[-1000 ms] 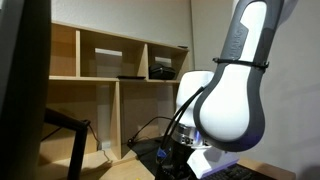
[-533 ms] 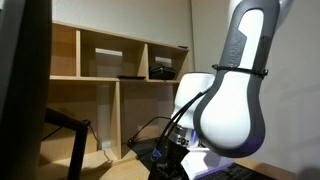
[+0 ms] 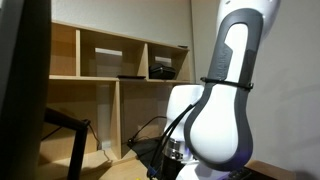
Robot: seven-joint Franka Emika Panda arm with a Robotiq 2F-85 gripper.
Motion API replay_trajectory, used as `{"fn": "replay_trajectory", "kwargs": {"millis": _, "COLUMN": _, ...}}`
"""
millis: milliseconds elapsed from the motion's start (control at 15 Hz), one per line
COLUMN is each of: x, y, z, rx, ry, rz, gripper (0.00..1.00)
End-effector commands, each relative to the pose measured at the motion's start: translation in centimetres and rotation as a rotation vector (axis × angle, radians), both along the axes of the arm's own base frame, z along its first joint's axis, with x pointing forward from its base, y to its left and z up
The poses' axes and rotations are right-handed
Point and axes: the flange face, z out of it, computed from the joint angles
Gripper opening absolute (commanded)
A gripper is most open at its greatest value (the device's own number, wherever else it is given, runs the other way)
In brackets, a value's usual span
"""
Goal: Put the mouse behind the keyboard
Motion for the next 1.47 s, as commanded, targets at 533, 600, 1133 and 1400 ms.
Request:
{"fn": "replay_trajectory", "kwargs": {"millis": 533, "x": 1.5, "y": 3.7, "z": -3.4, "rx": -0.088, "ry": 0.061, "rz": 0.135, "gripper": 1.0}}
{"fn": "replay_trajectory", "kwargs": {"millis": 600, "x": 1.4, "y": 3.9, "z": -3.8, "rx": -0.102, "ry": 0.065, "rz": 0.129, "gripper": 1.0}}
{"fn": "replay_trajectory", "kwargs": {"millis": 1133, "x": 1.5, "y": 3.1, "z": -5.6, "rx": -0.17, "ry": 0.074, "rz": 0.092, "gripper": 0.72}}
{"fn": "replay_trajectory", "kwargs": {"millis": 1400, "x": 1.5, "y": 3.8, "z": -5.2, "rx": -0.141, "ry": 0.063, "rz": 0.078, "gripper": 0.45}}
